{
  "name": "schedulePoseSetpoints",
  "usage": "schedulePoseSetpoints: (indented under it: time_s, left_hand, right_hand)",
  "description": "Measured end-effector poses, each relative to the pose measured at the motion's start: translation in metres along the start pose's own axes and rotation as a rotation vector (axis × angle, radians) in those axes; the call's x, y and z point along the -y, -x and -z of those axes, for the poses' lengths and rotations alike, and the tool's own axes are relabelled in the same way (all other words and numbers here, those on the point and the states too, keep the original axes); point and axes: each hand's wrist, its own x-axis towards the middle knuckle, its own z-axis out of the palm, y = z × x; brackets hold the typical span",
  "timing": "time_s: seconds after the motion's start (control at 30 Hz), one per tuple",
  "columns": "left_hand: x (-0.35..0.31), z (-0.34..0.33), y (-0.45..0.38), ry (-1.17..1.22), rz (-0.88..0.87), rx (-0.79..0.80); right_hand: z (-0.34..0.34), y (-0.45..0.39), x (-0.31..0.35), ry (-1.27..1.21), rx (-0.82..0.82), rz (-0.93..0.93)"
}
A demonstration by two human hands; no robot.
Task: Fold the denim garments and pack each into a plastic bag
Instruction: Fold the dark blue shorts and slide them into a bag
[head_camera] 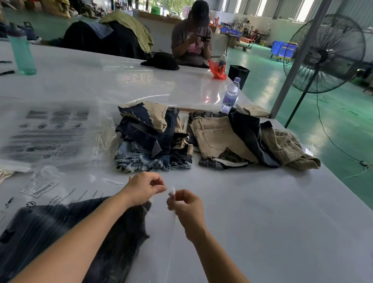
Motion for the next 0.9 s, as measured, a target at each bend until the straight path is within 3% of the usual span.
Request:
schedulePoseSetpoints:
  time_s: [0.27,0.4,0.63,0.9]
  left_hand:
    - [-0.001,0.007,0.010,0.172,-0.082,0.009]
    - [-0.008,0.012,0.012,0.189,-0.125,-0.059]
    - [-0.022,0.036,0.009,0.168,-0.098,-0.325]
    - [-0.020,0.073,0.002,0.206,0.066,-0.616]
  right_hand:
    - [-0.006,0.000,0.016,-0.044,-0.018,0.060]
    - [-0.009,0.001,0.026,0.078,-0.023,0.090]
    - [-0.006,0.031,0.021,0.301,0.041,0.062]
    - [0.030,0.116,-0.025,0.503,0.258,-0.071]
